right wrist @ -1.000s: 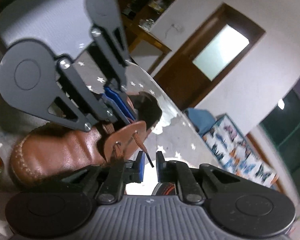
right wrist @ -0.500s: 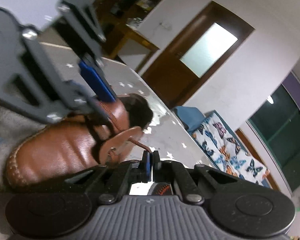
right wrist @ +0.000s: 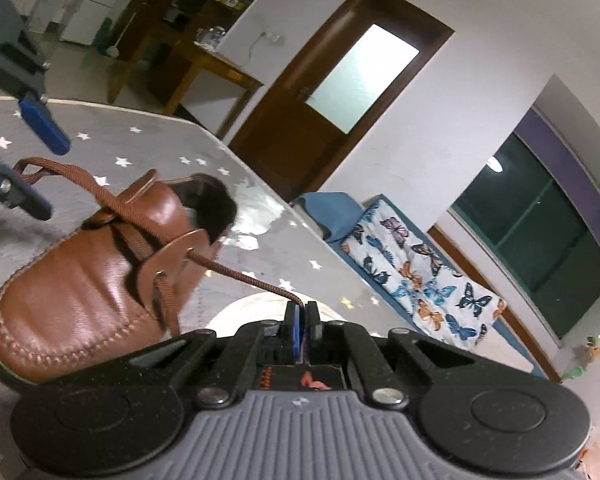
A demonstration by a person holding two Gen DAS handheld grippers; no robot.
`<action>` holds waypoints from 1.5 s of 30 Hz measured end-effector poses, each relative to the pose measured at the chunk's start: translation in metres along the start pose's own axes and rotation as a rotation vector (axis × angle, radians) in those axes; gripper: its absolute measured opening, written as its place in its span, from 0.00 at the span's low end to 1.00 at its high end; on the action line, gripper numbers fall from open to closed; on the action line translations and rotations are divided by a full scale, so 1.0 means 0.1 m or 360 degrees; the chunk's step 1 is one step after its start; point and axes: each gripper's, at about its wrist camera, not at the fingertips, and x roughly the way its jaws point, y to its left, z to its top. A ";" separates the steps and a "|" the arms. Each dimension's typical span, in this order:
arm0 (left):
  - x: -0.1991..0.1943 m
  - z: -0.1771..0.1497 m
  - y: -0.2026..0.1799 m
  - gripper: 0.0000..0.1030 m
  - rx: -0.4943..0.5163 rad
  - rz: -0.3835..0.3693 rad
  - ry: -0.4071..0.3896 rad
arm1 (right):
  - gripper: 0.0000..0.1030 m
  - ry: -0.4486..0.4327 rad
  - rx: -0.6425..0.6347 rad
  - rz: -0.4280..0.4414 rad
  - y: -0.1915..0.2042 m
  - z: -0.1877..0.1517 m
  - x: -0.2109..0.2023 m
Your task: Lace up shoes with both hands
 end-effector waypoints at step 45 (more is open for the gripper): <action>0.26 -0.13 -0.01 0.67 0.0046 0.0040 0.0257 | 0.01 0.0023 0.0040 -0.0665 -1.00 -0.10 -0.27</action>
